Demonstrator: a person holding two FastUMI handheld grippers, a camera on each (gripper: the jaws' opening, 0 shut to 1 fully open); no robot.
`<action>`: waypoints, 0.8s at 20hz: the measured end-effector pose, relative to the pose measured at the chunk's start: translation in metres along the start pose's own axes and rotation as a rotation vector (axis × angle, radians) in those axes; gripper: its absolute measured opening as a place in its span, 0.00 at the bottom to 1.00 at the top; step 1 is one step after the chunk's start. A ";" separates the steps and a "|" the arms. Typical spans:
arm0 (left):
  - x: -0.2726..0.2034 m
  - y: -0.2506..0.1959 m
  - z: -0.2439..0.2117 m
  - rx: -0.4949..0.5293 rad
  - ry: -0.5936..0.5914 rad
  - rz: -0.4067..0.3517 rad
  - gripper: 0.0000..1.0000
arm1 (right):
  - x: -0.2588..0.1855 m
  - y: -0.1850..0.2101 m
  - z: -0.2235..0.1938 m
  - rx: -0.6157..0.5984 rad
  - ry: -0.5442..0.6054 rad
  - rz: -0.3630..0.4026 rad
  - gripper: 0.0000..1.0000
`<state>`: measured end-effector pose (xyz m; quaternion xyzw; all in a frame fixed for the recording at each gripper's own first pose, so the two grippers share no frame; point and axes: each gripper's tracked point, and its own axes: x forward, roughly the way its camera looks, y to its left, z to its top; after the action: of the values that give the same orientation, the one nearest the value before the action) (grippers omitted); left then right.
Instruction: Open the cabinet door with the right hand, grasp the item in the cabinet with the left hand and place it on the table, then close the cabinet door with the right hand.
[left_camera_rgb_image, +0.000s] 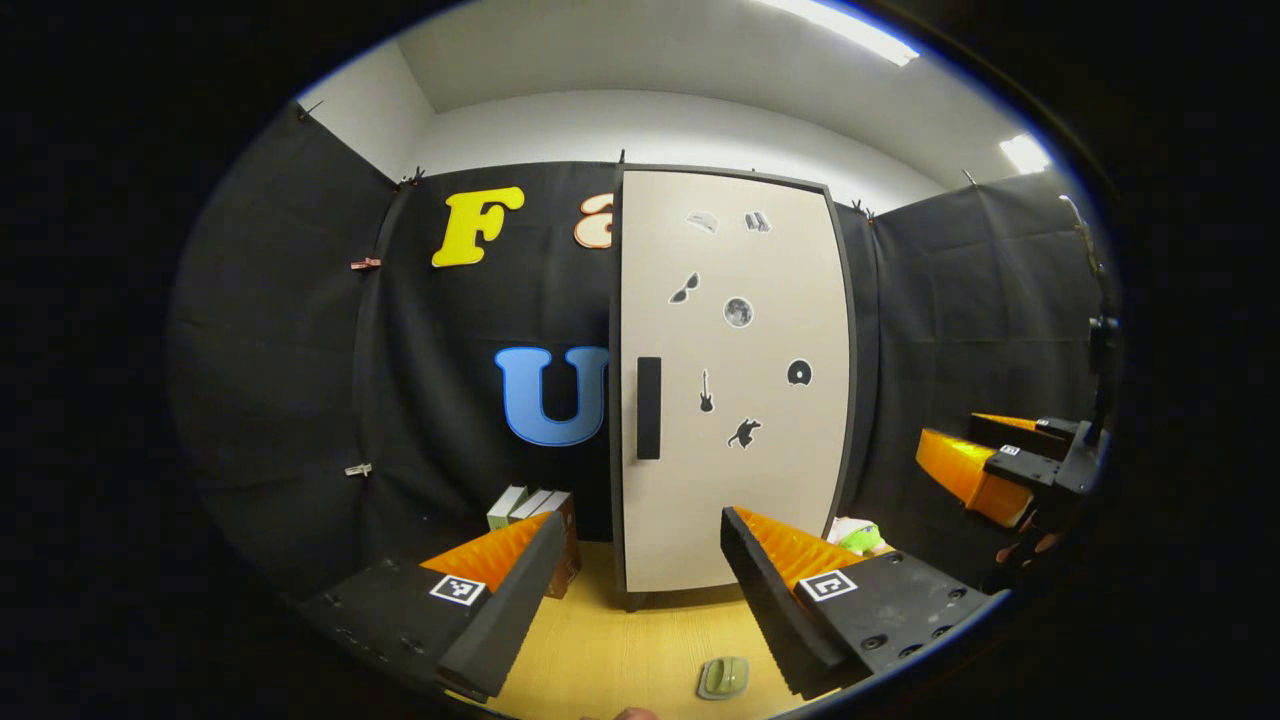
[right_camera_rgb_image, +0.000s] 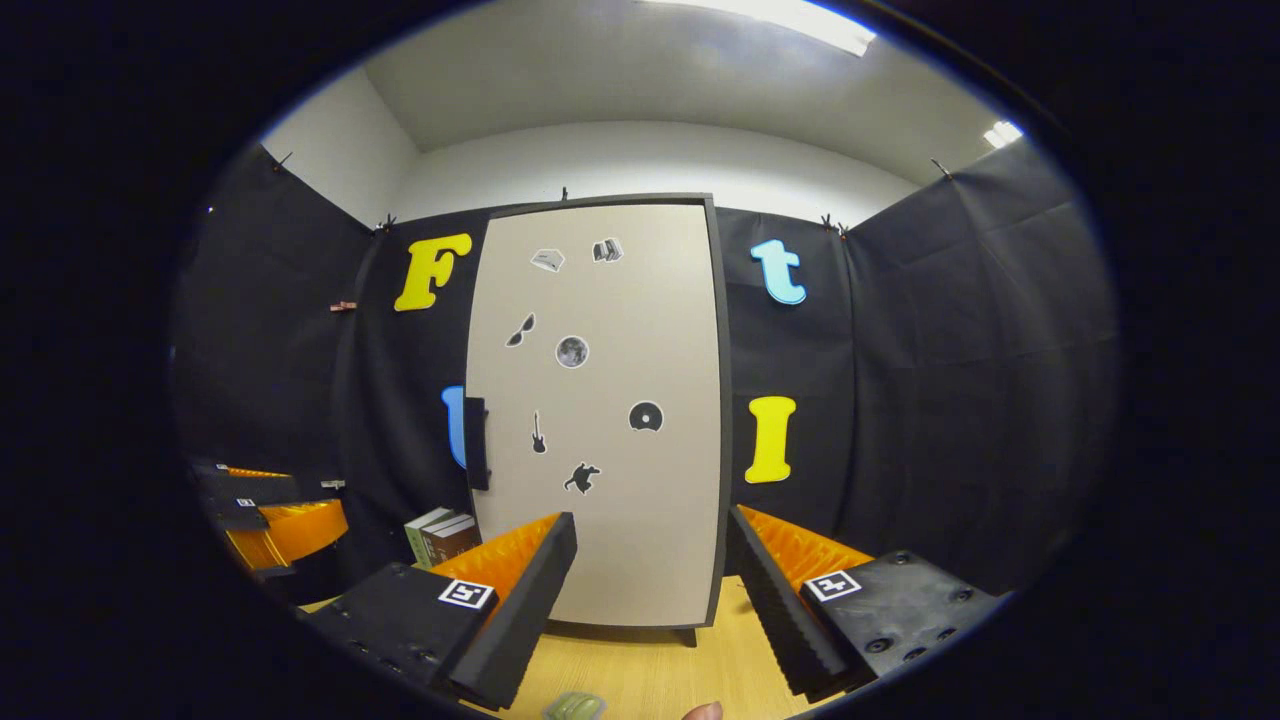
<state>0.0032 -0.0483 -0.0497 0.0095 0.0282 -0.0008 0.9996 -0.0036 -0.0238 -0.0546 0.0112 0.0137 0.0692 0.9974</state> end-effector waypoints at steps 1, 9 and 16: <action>0.002 -0.003 0.000 -0.004 -0.001 0.000 0.98 | 0.000 -0.001 -0.001 -0.003 0.000 0.000 0.97; 0.020 -0.022 0.003 -0.043 -0.015 0.003 0.97 | 0.009 -0.006 -0.012 0.024 -0.008 0.039 0.97; 0.036 -0.043 0.009 0.010 -0.031 0.000 0.98 | 0.019 -0.029 -0.015 0.031 -0.021 0.027 0.97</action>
<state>0.0393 -0.0915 -0.0432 0.0145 0.0126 -0.0012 0.9998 0.0186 -0.0495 -0.0704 0.0276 0.0039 0.0823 0.9962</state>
